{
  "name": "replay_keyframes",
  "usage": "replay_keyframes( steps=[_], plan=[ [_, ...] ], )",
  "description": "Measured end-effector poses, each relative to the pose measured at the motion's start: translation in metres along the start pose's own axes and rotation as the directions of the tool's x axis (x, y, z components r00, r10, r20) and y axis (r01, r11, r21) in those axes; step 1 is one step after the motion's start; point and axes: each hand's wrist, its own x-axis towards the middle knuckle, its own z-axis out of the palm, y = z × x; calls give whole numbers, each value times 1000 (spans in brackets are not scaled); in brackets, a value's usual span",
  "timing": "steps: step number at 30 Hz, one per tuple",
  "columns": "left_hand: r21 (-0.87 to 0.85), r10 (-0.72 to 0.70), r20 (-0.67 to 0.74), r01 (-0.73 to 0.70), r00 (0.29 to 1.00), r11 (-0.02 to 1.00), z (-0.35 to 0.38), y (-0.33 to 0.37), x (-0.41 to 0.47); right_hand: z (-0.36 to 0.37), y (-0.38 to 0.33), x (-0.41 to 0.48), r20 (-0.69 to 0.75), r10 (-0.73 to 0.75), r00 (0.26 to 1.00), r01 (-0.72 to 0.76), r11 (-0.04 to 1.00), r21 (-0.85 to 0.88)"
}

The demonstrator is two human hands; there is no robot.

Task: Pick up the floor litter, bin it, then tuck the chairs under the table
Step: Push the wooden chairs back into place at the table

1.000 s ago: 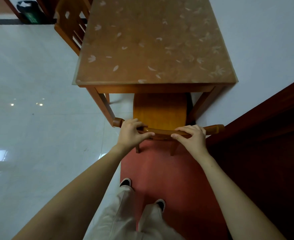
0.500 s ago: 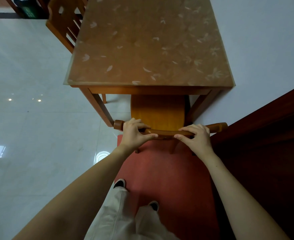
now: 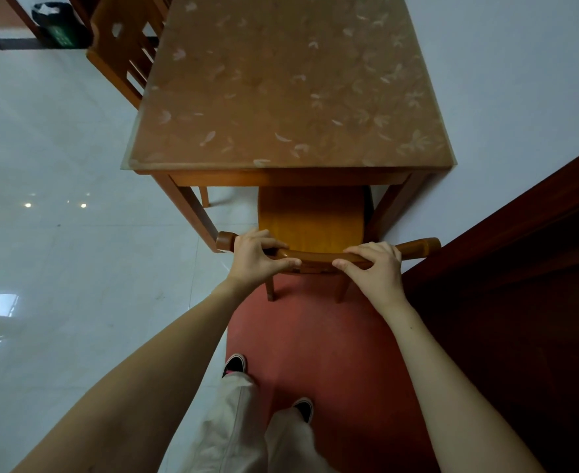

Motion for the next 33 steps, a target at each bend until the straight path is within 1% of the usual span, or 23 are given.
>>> replay_keyframes(
  steps=[4, 7, 13, 15, 21, 26, 33],
  plan=[
    [-13, -13, -22, 13, 1000, 1000, 3, 1, 10, -5, 8, 17, 56, 20, 998, -22, 999, 27],
    [-8, -14, -47, 13, 999, 1000, 14, 5, 17, -14, 19, 30, 99, 23, 995, -24, 1000, 17],
    [-24, -63, -75, 62, 995, 998, 37, 27, 28, -38, 36, 55, 165, 12, 986, -21, 998, 56],
    [-20, -54, -79, 53, 995, 998, 53, 38, 40, -52, 51, 68, 150, 6, 989, -18, 997, 80],
    [-18, -72, -65, 71, 995, 997, 50, 32, 49, -41, 54, 72, 101, -29, 994, 18, 994, 105],
    [-14, -55, -82, 54, 995, 998, 50, 31, 51, -38, 57, 73, 105, -44, 994, 37, 997, 72],
    [7, -75, -54, 76, 996, 997, 48, 34, 49, -37, 58, 73, 115, -31, 993, 25, 999, 48]
  ],
)
